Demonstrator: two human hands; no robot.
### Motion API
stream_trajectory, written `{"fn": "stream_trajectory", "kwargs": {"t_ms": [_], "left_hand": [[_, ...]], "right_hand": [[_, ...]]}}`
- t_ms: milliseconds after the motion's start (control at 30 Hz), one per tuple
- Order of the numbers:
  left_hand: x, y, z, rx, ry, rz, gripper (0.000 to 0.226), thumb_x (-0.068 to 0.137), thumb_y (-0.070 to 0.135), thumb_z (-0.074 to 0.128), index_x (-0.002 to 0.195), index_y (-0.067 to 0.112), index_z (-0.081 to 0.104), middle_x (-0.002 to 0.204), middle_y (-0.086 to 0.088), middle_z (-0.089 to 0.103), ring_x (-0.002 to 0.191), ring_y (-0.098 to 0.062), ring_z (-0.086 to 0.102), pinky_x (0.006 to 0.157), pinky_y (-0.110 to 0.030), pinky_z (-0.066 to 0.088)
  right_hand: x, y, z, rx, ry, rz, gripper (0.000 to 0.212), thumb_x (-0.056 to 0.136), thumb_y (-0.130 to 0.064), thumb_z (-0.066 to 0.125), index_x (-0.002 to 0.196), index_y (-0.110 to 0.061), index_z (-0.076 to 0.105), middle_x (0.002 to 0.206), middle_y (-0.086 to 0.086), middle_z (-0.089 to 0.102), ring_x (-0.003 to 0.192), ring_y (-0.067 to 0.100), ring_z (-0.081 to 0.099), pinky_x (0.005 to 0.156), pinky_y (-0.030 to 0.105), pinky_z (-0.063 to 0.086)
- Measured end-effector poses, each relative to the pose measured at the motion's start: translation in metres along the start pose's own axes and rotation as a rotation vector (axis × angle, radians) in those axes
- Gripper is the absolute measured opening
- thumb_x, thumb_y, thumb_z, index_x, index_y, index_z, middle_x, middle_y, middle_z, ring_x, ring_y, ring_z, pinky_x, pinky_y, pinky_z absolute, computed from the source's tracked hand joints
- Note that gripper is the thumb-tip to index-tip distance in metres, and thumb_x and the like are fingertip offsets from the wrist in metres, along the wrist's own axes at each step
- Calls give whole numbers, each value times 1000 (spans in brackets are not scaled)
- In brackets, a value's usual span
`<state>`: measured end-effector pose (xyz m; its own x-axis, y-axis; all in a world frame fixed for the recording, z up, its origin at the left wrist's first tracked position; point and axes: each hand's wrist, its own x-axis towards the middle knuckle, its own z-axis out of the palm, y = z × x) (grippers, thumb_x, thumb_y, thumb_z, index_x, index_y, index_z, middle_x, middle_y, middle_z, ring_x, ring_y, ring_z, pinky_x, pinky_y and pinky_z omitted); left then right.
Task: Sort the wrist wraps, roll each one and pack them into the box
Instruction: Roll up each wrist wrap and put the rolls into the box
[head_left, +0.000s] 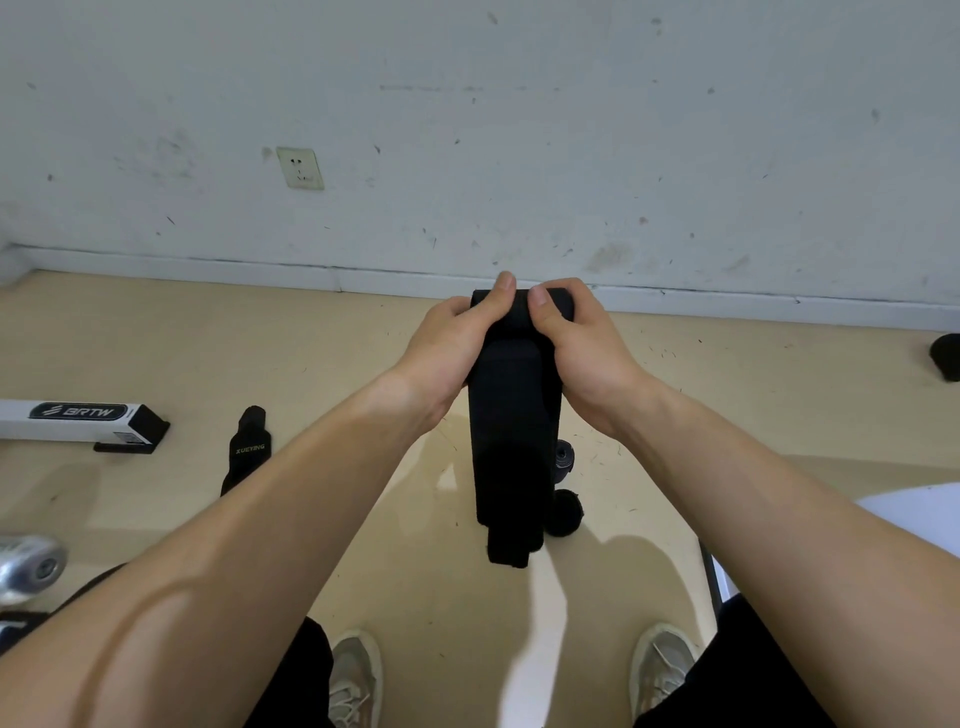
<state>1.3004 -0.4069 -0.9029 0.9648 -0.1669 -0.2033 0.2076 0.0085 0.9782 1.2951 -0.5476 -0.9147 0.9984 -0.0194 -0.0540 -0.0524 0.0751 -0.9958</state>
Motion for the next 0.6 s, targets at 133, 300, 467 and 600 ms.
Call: {"fn": "stream_trajectory", "kwargs": {"t_ms": [133, 300, 467, 600], "left_hand": [[2, -2, 0, 28, 65, 44, 55, 91, 52, 70, 119, 4, 69, 113, -13, 77, 105, -28, 76, 102, -51, 56], [2, -2, 3, 50, 124, 63, 34, 100, 36, 68, 116, 6, 68, 112, -13, 76, 102, -27, 75, 99, -48, 58], [-2, -3, 6, 60, 123, 86, 29, 98, 28, 72, 118, 8, 66, 112, -12, 76, 102, -26, 75, 98, -47, 59], [-2, -1, 3, 43, 95, 76, 55, 81, 49, 77, 118, 10, 69, 111, -7, 78, 103, -23, 76, 102, -46, 57]], "right_hand": [[0, -1, 0, 9, -7, 3, 12, 105, -27, 55, 109, -16, 58, 108, 6, 68, 100, 20, 68, 91, 40, 56], [1, -4, -1, 22, 16, 88, 27, 101, -42, 56, 110, -17, 59, 102, -5, 69, 94, 12, 70, 85, 34, 54], [5, -3, -3, -55, -11, 63, 53, 98, -55, 56, 119, -8, 65, 111, 8, 76, 102, 22, 74, 92, 42, 57], [4, -4, -3, -3, -6, 26, 59, 92, -54, 58, 121, -3, 63, 115, 12, 74, 106, 25, 73, 101, 49, 54]]}}
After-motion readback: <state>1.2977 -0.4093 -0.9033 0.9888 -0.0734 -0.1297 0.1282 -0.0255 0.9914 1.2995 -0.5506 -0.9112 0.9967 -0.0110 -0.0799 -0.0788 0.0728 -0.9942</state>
